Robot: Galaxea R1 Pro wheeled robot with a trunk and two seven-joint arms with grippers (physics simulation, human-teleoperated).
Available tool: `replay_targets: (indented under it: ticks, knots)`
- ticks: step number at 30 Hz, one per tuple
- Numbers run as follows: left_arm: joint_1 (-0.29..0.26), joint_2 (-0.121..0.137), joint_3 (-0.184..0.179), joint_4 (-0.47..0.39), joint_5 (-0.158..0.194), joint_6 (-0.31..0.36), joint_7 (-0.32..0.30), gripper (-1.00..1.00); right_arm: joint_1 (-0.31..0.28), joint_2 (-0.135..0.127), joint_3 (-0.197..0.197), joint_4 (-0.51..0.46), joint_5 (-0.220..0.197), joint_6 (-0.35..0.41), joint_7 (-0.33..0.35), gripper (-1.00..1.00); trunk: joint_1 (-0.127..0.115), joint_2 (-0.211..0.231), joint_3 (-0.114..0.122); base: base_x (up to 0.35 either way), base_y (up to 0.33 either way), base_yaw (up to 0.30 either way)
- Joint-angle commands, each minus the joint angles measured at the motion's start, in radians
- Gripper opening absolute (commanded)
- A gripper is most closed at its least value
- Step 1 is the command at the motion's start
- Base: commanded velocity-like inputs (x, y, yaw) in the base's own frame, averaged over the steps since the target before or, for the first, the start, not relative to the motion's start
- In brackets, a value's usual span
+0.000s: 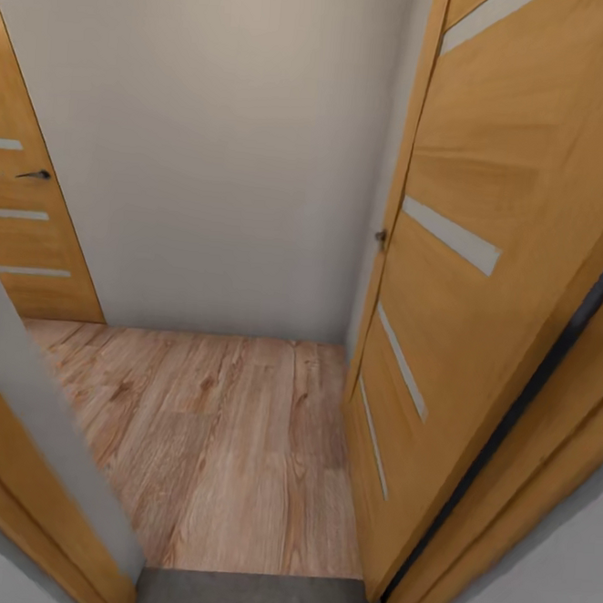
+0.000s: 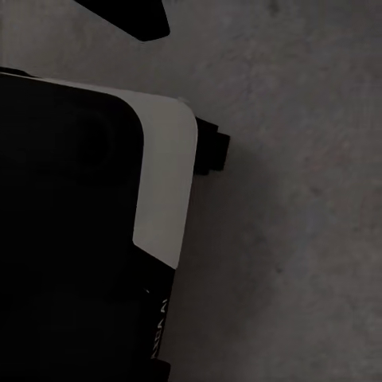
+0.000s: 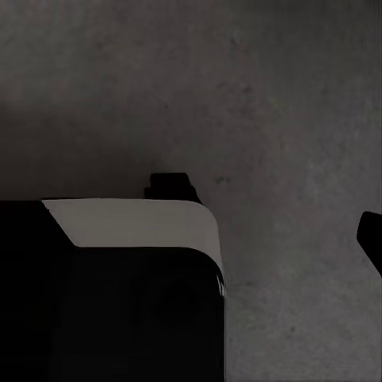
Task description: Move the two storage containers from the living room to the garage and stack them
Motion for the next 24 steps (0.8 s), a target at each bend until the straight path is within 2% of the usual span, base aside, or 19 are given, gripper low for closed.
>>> replay_targets:
  ticks: [1,11,17,24]
  knots:
    - [0.0,0.0,0.001,0.0,0.007,0.004,-0.003,1.0,-0.001,0.0,0.008,0.003,-0.01,-0.005,0.0,1.0,0.001,0.0,-0.001,0.301,0.153,0.0]
    - [-0.001,-0.002,0.001,-0.002,0.004,0.001,-0.003,1.0,-0.001,-0.003,0.008,0.003,-0.01,-0.007,0.0,1.0,0.001,0.0,-0.001,0.289,0.101,0.0]
    - [-0.001,-0.005,0.001,-0.002,0.004,0.0,-0.003,1.0,-0.001,-0.003,0.008,0.003,-0.01,-0.007,0.0,1.0,0.001,0.0,-0.001,0.081,0.004,0.0]
    - [-0.001,-0.004,0.001,-0.002,0.003,0.001,-0.003,1.0,-0.001,-0.003,0.008,0.003,-0.01,-0.006,0.0,1.0,0.001,0.0,-0.001,0.264,-0.087,0.0]
